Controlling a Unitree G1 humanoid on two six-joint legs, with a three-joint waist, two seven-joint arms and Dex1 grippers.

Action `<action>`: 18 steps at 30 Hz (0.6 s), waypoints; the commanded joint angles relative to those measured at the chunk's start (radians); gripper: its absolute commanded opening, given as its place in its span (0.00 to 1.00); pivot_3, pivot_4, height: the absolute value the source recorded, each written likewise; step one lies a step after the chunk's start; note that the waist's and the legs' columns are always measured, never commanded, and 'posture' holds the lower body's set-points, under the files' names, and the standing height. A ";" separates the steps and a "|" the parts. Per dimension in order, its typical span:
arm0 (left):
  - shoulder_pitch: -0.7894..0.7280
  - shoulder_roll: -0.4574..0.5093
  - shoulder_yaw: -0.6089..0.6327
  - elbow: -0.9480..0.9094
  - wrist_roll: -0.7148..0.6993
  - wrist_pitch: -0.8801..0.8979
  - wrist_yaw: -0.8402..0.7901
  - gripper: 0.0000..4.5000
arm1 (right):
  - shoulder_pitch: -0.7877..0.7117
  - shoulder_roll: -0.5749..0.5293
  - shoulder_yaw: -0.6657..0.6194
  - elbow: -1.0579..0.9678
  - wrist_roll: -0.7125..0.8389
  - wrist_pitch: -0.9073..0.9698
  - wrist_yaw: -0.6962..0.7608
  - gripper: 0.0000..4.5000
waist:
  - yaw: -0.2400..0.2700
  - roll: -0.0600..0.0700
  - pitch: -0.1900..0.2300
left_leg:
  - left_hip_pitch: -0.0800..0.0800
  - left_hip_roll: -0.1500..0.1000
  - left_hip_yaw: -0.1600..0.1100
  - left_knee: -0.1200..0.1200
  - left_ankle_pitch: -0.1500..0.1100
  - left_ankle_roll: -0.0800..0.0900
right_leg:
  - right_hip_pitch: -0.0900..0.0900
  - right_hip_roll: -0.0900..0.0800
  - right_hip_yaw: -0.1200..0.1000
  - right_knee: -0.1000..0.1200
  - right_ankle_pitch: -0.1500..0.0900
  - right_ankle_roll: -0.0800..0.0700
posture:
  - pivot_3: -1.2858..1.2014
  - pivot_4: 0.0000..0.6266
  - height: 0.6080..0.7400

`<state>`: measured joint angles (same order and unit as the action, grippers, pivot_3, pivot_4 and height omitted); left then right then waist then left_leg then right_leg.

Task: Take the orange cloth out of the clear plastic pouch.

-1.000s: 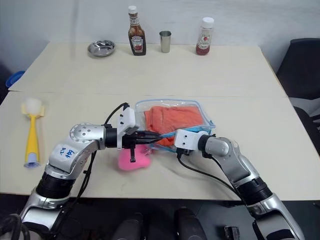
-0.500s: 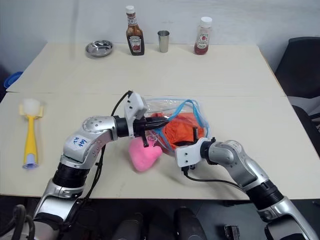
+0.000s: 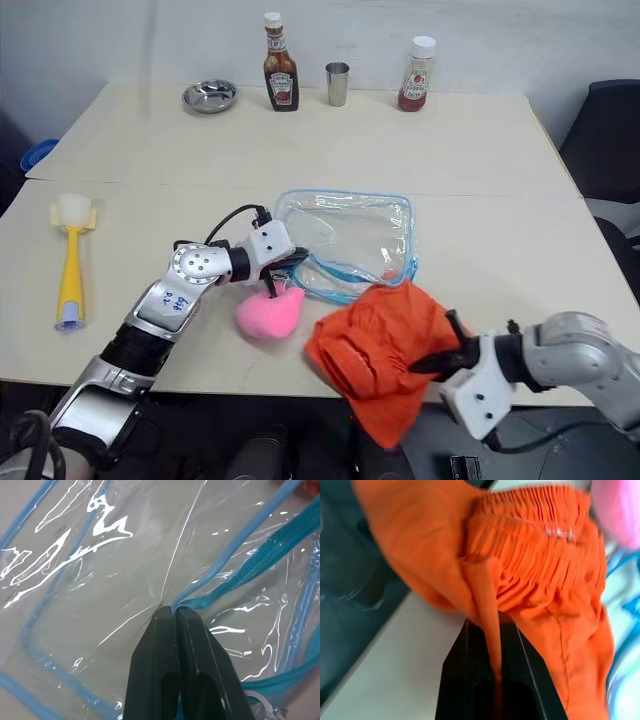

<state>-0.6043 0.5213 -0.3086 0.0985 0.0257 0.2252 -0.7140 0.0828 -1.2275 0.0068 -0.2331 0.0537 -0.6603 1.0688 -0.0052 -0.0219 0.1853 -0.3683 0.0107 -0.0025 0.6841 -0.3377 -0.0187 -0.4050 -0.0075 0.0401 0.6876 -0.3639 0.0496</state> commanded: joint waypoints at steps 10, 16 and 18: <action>0.147 0.155 0.076 -0.253 -0.139 0.002 -0.264 0.00 | -0.148 0.044 -0.190 0.609 0.000 0.027 -0.130 0.00 | -0.001 0.000 0.000 | 0.001 0.000 0.004 0.000 0.000 0.001 | 0.000 0.000 0.003 0.000 0.000 0.000 | 0.52 0.24 1.00; 0.174 0.166 0.080 -0.311 -0.209 0.006 -0.358 0.00 | -0.203 0.237 -0.212 0.524 0.080 0.388 -0.282 0.00 | -0.007 0.000 0.000 | 0.001 0.002 0.004 -0.001 0.000 0.001 | -0.001 0.001 0.004 0.001 0.000 0.000 | 0.52 0.24 1.00; 0.177 0.168 0.085 -0.317 -0.210 0.013 -0.363 0.00 | -0.195 0.294 -0.214 0.453 0.080 0.490 -0.334 0.00 | -0.006 0.000 0.000 | 0.000 0.002 0.005 -0.001 0.000 0.001 | -0.002 0.001 0.004 0.002 0.000 0.000 | 0.52 0.24 1.00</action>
<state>-0.4277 0.6787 -0.2434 -0.1861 -0.1639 0.2392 -1.0677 -0.1085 -0.9409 -0.1674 0.2879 0.1114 -0.2467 0.7857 -0.0111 -0.0215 0.1851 -0.3682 0.0122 0.0022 0.6834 -0.3381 -0.0174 -0.4071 -0.0070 0.0444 0.6895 -0.3639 0.0496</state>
